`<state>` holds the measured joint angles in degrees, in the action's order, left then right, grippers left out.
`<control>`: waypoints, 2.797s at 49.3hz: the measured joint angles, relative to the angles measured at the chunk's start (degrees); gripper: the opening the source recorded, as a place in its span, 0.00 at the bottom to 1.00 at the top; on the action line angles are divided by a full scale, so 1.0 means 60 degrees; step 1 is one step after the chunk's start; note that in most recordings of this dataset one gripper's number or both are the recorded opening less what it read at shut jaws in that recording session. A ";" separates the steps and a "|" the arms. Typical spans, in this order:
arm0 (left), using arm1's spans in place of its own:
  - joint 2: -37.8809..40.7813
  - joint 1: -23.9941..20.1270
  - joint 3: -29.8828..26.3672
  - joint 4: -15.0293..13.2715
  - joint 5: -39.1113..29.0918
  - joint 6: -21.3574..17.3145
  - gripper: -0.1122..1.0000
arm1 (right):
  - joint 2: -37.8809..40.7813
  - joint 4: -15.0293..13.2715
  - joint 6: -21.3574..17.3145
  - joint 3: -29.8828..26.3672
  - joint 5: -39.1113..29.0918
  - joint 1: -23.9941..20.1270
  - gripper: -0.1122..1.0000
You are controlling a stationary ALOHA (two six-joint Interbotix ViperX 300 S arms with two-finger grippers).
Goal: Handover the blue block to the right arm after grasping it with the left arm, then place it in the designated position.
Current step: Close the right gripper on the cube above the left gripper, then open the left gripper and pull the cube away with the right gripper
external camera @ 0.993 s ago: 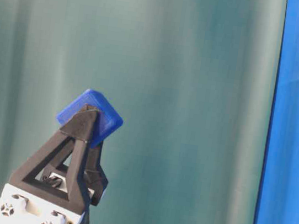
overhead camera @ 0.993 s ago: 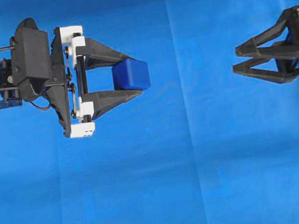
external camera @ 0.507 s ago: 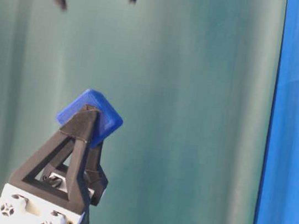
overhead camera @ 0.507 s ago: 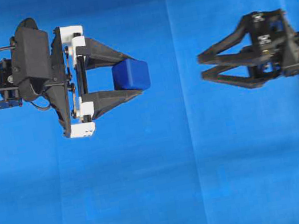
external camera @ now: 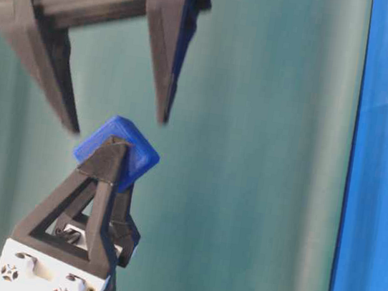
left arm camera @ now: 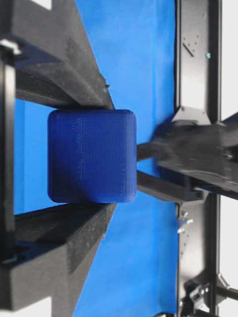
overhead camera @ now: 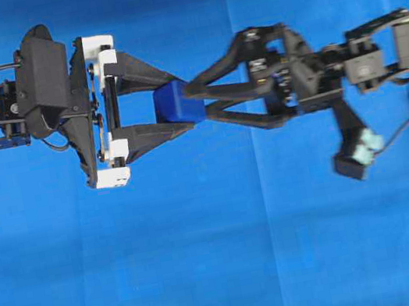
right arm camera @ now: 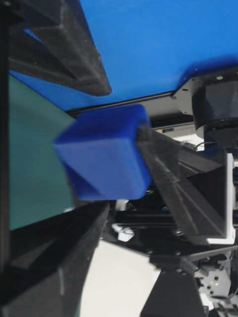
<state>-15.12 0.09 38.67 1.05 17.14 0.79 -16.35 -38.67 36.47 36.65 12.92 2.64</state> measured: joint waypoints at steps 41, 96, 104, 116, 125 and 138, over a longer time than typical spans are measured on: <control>-0.0015 -0.0044 0.0000 -0.0029 0.0015 0.0029 0.54 | 0.0688 -0.0015 0.0000 -0.0747 -0.0571 -0.0015 0.57; -0.0015 -0.0015 0.0000 -0.0029 0.0000 0.0044 0.93 | 0.0688 0.0015 -0.0161 -0.0762 -0.0747 0.0029 0.56; -0.0015 -0.0029 0.0000 -0.0029 0.0000 0.0044 0.93 | 0.0674 0.0015 -0.0161 -0.0762 -0.0747 0.0029 0.56; -0.0015 -0.0029 0.0000 -0.0029 0.0015 0.0088 0.93 | 0.0220 0.0015 -0.0176 -0.0366 -0.0747 0.0029 0.56; -0.0015 -0.0059 0.0000 -0.0029 0.0015 0.0088 0.93 | -0.0586 0.0029 -0.0176 0.0278 -0.0879 0.0029 0.56; -0.0015 -0.0059 0.0000 -0.0029 0.0000 0.0088 0.93 | -0.1831 0.0029 -0.0366 0.0996 -0.1289 0.0000 0.56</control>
<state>-15.21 -0.26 38.67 0.88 17.14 1.32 -27.33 -38.50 34.28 42.63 5.19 2.64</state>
